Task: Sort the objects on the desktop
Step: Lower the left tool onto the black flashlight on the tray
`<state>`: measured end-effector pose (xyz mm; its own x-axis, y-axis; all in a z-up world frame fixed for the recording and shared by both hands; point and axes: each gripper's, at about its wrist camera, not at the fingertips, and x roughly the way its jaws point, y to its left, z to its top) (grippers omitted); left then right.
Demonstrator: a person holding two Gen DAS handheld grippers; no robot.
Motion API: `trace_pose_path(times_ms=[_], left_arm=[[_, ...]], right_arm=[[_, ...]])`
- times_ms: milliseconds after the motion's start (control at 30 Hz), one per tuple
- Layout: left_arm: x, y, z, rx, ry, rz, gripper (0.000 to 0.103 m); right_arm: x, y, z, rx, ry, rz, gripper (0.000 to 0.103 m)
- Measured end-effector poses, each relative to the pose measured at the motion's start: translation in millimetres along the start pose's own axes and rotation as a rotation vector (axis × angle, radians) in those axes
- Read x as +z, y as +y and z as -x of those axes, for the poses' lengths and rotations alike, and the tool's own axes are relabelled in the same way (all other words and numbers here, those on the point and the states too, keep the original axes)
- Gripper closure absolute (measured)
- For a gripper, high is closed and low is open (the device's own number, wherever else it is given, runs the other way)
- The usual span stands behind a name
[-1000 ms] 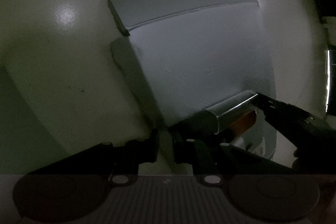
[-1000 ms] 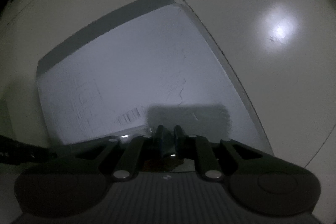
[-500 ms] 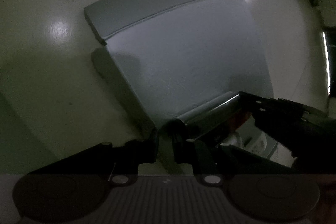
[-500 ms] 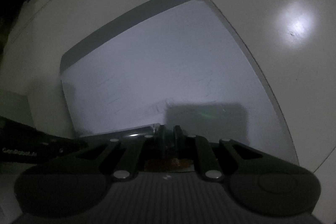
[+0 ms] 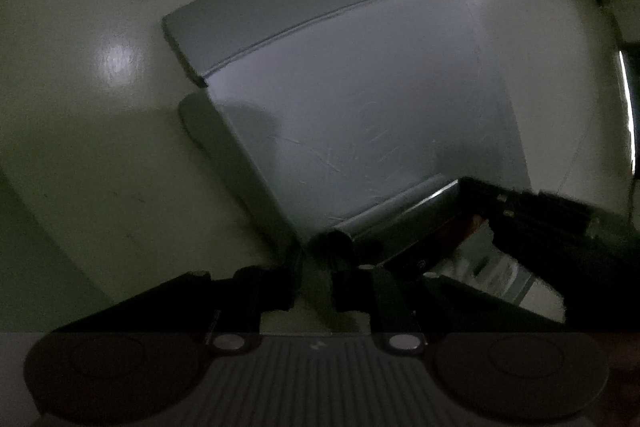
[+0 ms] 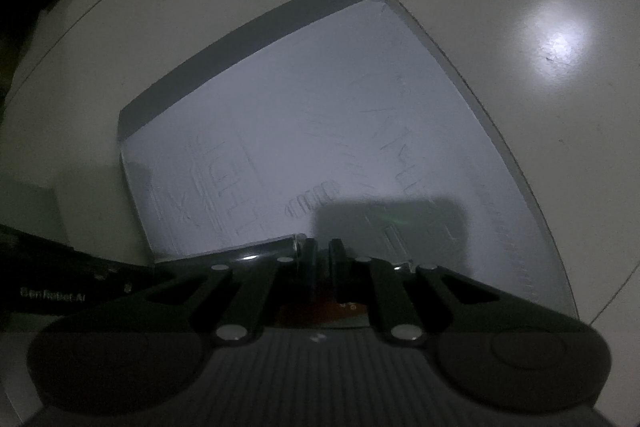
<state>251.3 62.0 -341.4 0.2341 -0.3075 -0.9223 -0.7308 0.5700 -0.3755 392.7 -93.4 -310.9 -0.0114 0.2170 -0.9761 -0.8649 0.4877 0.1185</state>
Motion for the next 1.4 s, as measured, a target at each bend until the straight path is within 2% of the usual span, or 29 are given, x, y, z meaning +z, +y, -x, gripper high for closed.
trace_pose_path(times_ms=[100,133,200,233,267,333,400,467,633,733,900,1000,1067,1133,1200,1233,1300,1400], left_arm=[[-6,-7,6,0.051,-0.028,-0.143,0.081],[-8,-9,9,0.065,-0.037,-0.19,0.075],[-14,-17,14,0.075,-0.045,-0.295,0.061],[-15,-23,17,0.081,-0.051,-0.345,0.043],[-16,-28,20,0.081,-0.056,-0.393,0.036],[-14,-37,25,0.051,-0.05,-0.482,0.036],[-8,-45,28,0.028,-0.044,-0.573,0.036],[-2,-52,27,0.038,-0.049,-0.671,0.036],[-3,-57,24,0.062,-0.118,-0.97,0.036],[-6,-60,23,0.068,-0.142,-1.085,0.045],[-13,-66,10,0.079,-0.115,-1.142,0.052],[-19,-70,13,0.027,-0.129,-1.169,0.052],[-24,-77,6,0.043,-0.134,-1.194,0.052],[-28,-82,-3,0.11,-0.141,-1.231,0.052],[-24,-85,-17,0.187,-0.126,-1.202,0.051],[-20,-84,-20,0.197,-0.11,-1.169,0.051],[-11,-83,-23,0.185,-0.07,-1.091,0.051],[-6,-84,-23,0.152,-0.07,-1.05,0.052]], right_arm=[[-2,-1,8,-0.028,-0.015,-0.017,0.086],[-2,-1,11,-0.036,-0.021,-0.026,0.083],[-5,-2,18,-0.044,-0.04,-0.053,0.079],[-7,-3,21,-0.043,-0.05,-0.065,0.072],[-8,-3,25,-0.03,-0.06,-0.077,0.057],[-12,-4,32,-0.003,-0.087,-0.106,0.047],[-15,-6,39,0.015,-0.118,-0.146,0.046],[-19,-7,45,0.014,-0.148,-0.18,0.045],[-33,-14,58,-0.024,-0.211,-0.274,0.045],[-42,-20,62,-0.039,-0.226,-0.312,0.045],[-56,-29,68,-0.043,-0.232,-0.357,0.045],[-63,-32,70,-0.03,-0.239,-0.393,0.045],[-64,-31,70,-0.033,-0.231,-0.393,0.045],[-66,-29,70,-0.045,-0.226,-0.392,0.045],[-66,-27,71,-0.051,-0.226,-0.413,0.045],[-67,-27,72,-0.051,-0.232,-0.425,0.045],[-70,-25,75,-0.06,-0.243,-0.45,0.045],[-81,-19,78,-0.092,-0.255,-0.494,0.045]])
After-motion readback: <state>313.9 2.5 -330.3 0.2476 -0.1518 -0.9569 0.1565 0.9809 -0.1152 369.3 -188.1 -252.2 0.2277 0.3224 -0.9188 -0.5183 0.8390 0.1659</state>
